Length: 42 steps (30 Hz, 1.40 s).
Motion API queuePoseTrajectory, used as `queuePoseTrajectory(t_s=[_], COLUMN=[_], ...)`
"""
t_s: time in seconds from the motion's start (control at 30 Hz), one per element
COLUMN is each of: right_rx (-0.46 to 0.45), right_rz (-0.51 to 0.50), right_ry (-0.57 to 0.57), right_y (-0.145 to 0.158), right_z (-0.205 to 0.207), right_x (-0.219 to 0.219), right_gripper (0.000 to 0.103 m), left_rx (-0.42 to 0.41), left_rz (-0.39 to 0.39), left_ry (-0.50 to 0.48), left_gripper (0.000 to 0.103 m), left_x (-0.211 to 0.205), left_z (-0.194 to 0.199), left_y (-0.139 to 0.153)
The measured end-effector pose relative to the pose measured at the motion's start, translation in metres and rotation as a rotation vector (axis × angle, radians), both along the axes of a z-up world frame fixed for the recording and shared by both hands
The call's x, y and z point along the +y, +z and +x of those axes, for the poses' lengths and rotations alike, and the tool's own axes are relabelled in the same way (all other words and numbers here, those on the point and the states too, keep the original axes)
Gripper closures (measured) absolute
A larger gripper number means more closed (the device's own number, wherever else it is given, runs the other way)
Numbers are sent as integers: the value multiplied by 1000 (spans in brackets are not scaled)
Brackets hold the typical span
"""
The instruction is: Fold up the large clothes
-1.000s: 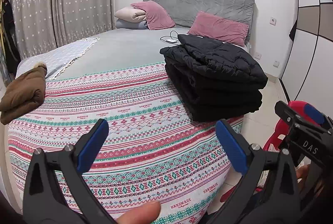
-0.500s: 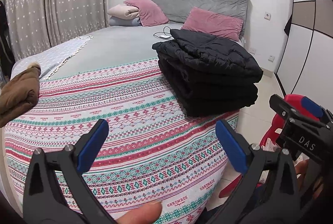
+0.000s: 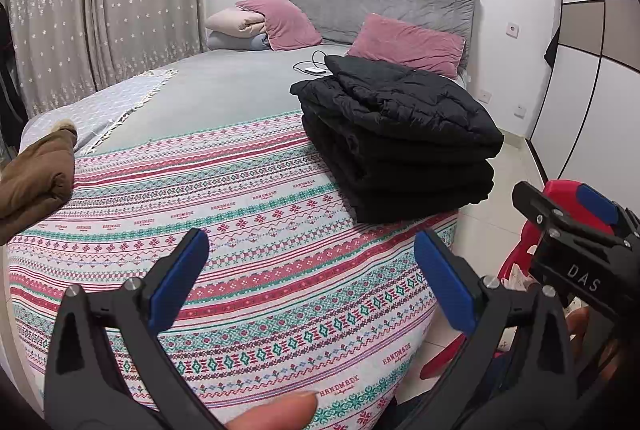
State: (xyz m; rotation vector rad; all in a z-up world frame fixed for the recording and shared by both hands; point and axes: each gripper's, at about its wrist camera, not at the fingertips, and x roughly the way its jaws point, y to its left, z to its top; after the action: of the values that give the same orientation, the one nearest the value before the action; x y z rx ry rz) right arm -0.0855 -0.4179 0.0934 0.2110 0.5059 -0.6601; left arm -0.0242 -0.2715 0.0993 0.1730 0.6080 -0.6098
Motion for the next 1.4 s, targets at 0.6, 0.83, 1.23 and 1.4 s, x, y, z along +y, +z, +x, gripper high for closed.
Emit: queuePoseTrajectory(t_s=[0.6,0.83,1.23,1.4], right_rx=[6,9,12,16], right_rz=[-6,-15,-19,-24], right_ry=[2,-2,-1,1], right_y=[0,0,0,-1], right_z=[1,1,2,4], right_x=[0,-1,-2,0], right_gripper=[0,0,0,0], left_rx=[1,4,6,0], left_rz=[1,2,1,-1], left_ry=[-6,-10,-10,-9], left_gripper=[1,1,1,1], left_x=[2,1,1,0], left_z=[-1,-2,-1,-1], left_y=[1,1,1,1])
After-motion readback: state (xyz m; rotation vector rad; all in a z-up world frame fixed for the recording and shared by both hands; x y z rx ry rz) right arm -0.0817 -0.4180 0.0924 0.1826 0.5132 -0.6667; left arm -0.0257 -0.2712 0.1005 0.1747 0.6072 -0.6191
